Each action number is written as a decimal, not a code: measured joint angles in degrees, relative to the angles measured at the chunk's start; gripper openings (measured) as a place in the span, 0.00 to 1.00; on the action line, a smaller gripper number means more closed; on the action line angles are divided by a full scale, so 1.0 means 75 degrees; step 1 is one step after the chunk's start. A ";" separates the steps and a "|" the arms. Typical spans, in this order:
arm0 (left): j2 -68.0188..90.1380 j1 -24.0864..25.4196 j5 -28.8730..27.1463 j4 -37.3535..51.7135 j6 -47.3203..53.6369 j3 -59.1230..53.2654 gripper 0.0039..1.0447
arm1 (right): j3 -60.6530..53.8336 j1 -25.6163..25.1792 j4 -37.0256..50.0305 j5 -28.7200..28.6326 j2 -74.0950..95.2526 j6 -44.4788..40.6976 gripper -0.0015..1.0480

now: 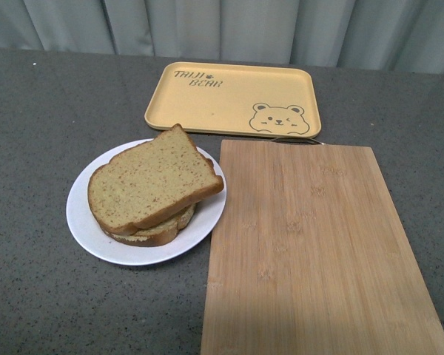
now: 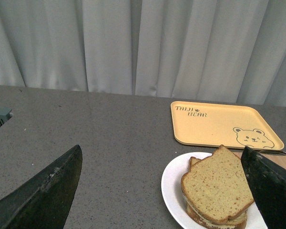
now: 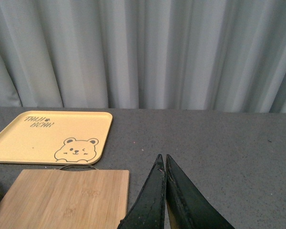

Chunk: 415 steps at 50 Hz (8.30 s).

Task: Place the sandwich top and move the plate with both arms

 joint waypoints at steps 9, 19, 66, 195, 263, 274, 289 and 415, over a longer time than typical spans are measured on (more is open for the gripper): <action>0.0000 0.0000 0.0000 0.0000 0.0000 0.0000 0.94 | -0.0105 0.0000 -0.0807 0.0000 -0.0962 0.0000 0.01; 0.0000 0.0000 0.0000 0.0000 0.0000 0.0000 0.94 | -0.0143 0.0000 -0.1620 -0.0003 -0.1868 0.0000 0.01; 0.0000 0.0000 0.0000 0.0000 0.0000 0.0000 0.94 | -0.0146 0.0000 -0.4599 -0.0009 -0.4960 0.0000 0.01; 1.5416 -0.0720 0.2101 0.5196 -0.8705 0.3818 0.08 | -0.0140 -0.0003 -0.5954 -0.0015 -0.6260 -0.0006 0.91; 1.8083 -0.1961 0.2087 0.6851 -1.0923 0.8699 0.03 | -0.0140 -0.0003 -0.5954 -0.0015 -0.6260 -0.0006 0.91; 1.8957 -0.2162 0.2124 0.5890 -1.0893 1.0165 0.03 | -0.0140 -0.0003 -0.5954 -0.0015 -0.6260 -0.0006 0.91; 1.8683 -0.2037 0.2486 0.5368 -1.0293 1.0092 0.41 | -0.0140 -0.0003 -0.5954 -0.0015 -0.6260 -0.0006 0.91; 0.3051 0.0003 0.0003 0.3086 -0.0023 0.0012 0.03 | -0.0140 -0.0003 -0.5954 -0.0015 -0.6260 -0.0006 0.91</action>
